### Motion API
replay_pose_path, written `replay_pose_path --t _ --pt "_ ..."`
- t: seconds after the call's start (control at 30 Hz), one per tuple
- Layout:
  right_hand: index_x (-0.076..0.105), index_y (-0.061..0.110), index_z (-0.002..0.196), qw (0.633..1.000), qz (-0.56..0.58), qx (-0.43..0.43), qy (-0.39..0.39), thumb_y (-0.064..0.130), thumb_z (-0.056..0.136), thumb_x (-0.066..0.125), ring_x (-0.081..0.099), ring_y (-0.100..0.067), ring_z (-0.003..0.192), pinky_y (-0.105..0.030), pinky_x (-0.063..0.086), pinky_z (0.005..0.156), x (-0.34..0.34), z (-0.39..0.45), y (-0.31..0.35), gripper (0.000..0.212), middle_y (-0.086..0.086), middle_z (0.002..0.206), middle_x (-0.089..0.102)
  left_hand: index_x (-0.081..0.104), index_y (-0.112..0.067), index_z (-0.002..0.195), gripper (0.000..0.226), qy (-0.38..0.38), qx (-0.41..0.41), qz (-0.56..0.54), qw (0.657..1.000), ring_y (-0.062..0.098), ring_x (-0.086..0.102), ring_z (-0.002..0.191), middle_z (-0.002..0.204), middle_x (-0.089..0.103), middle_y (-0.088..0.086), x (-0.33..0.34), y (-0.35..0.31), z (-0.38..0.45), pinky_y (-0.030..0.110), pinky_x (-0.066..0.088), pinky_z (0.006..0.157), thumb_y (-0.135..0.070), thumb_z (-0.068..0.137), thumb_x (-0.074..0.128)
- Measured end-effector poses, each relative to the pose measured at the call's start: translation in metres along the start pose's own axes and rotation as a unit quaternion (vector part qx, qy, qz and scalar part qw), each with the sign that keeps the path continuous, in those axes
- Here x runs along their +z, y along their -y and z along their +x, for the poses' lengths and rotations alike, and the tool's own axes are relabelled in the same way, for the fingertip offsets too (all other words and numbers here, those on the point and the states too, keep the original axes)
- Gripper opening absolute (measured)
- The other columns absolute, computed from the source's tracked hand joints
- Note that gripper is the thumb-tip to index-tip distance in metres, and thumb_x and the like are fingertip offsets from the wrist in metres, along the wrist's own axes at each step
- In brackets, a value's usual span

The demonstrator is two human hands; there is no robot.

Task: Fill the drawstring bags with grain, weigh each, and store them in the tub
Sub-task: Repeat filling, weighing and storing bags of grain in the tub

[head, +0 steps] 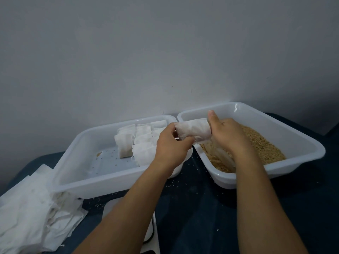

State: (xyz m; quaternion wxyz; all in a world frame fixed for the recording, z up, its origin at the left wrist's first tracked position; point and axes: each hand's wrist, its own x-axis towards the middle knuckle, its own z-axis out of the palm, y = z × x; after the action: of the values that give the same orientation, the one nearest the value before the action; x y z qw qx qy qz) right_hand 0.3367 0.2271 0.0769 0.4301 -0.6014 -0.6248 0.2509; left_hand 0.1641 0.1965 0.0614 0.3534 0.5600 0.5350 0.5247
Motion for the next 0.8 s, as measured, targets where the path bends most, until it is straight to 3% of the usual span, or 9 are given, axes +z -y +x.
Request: replay_pose_path --t 0.13,0.23,0.33,0.43,0.53,0.67,0.8 --pt "0.047 0.021 0.053 0.999 0.025 0.002 0.027 0.074 0.100 0.037 0.051 -0.016 0.055 -0.032 0.037 0.057 -0.002 0.001 0.003 0.071 0.009 0.051 0.050 0.067 -0.022 0.106 0.027 0.002 0.003 -0.018 1.000 0.019 0.073 0.089 0.100 0.074 0.001 0.001 0.000 -0.002 0.037 0.063 0.084 -0.011 0.084 0.080" --pt "0.055 0.018 0.058 0.999 -0.013 -0.025 0.020 0.063 0.104 0.046 0.052 -0.010 0.050 -0.029 0.037 0.055 0.000 -0.002 0.003 0.065 0.007 0.053 0.052 0.067 -0.020 0.108 0.031 0.005 -0.008 -0.065 0.998 0.019 0.073 0.092 0.103 0.074 0.004 0.002 -0.001 -0.005 0.033 0.064 0.082 -0.008 0.084 0.082" --pt "0.071 0.018 0.079 0.996 0.046 -0.081 0.018 0.048 0.104 0.057 0.064 -0.018 0.074 -0.037 0.050 0.069 -0.002 -0.005 0.009 0.042 0.001 0.078 0.069 0.067 -0.017 0.110 0.031 0.005 -0.024 -0.136 0.990 0.011 0.072 0.085 0.105 0.072 0.007 0.005 -0.002 -0.010 0.031 0.064 0.081 -0.002 0.086 0.079" --pt "0.075 0.026 0.089 0.986 0.096 -0.135 0.000 0.045 0.102 0.063 0.069 -0.007 0.089 -0.029 0.051 0.075 -0.002 -0.009 0.020 0.026 0.011 0.093 0.074 0.067 -0.016 0.114 0.031 0.012 -0.026 -0.168 0.985 0.013 0.072 0.089 0.109 0.073 0.010 0.002 -0.001 -0.017 0.036 0.064 0.086 -0.004 0.088 0.077" --pt "0.076 0.029 0.096 0.976 0.087 -0.201 0.000 0.043 0.100 0.067 0.068 -0.004 0.096 -0.029 0.055 0.080 -0.002 -0.014 0.030 0.017 0.015 0.103 0.073 0.068 -0.025 0.118 0.037 0.031 -0.008 -0.142 0.989 0.015 0.075 0.097 0.106 0.077 0.001 -0.007 0.005 -0.027 0.031 0.061 0.084 -0.014 0.085 0.080" --pt "0.076 0.031 0.093 0.962 0.031 -0.266 0.061 0.043 0.094 0.073 0.065 0.000 0.104 -0.026 0.055 0.087 -0.002 -0.024 0.049 0.012 0.019 0.107 0.071 0.069 -0.030 0.118 0.041 0.047 -0.001 -0.103 0.994 0.017 0.076 0.096 0.104 0.079 -0.001 -0.025 0.017 -0.043 0.030 0.061 0.081 -0.027 0.079 0.083" --pt "0.076 0.034 0.102 0.946 -0.062 -0.291 0.126 0.052 0.092 0.071 0.062 0.005 0.104 -0.030 0.054 0.090 0.006 -0.035 0.067 0.021 0.021 0.107 0.070 0.070 -0.028 0.118 0.035 0.049 0.018 -0.081 0.995 0.014 0.074 0.100 0.107 0.078 -0.004 -0.044 0.024 -0.058 0.022 0.059 0.080 -0.024 0.087 0.084"
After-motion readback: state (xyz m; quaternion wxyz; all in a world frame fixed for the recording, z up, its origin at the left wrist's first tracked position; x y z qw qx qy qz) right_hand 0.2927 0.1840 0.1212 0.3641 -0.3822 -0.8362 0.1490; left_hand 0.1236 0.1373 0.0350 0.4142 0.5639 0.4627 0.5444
